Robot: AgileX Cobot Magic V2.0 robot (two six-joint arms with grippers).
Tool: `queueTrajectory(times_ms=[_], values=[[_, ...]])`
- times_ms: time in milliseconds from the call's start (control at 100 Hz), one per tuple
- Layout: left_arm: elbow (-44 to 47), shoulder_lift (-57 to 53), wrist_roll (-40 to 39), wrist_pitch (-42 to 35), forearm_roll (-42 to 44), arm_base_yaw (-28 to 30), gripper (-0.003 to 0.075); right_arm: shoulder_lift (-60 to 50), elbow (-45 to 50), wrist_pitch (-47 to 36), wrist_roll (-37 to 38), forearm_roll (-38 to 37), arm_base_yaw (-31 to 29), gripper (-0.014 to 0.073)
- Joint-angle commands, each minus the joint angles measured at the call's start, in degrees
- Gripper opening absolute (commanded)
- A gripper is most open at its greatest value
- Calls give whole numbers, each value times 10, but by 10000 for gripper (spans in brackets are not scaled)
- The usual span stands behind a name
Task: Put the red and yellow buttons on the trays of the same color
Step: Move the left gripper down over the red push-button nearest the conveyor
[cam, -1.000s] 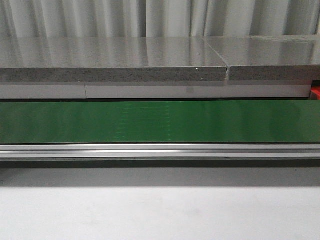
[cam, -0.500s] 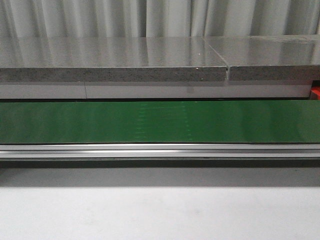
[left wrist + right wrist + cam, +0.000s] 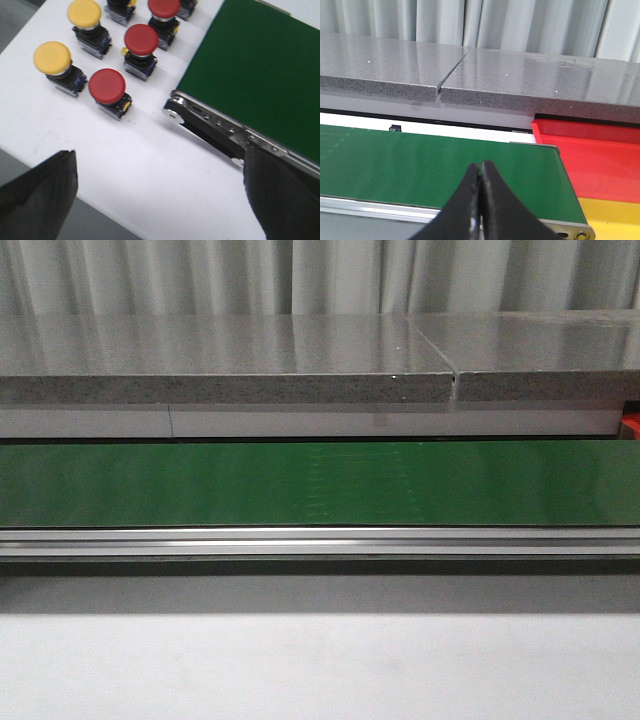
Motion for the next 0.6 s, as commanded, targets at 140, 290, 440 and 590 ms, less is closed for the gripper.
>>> queueTrajectory(times_ms=[140,290,440,590], values=[[-20,90,-8,-79,11,96,638,-9,-5,-45,0,-2,-1,-119],[-20,135,-8,-120,-4,132,638,-9,-5,-45,0,-2,-1,-119],[-27,186,-8,-137,-4,156,638,-9,-5,-45,0,-2,-1,-119],[-33,233,-8,-149,-4,169,638,-9,-5,-45,0,-2,-1,-119]])
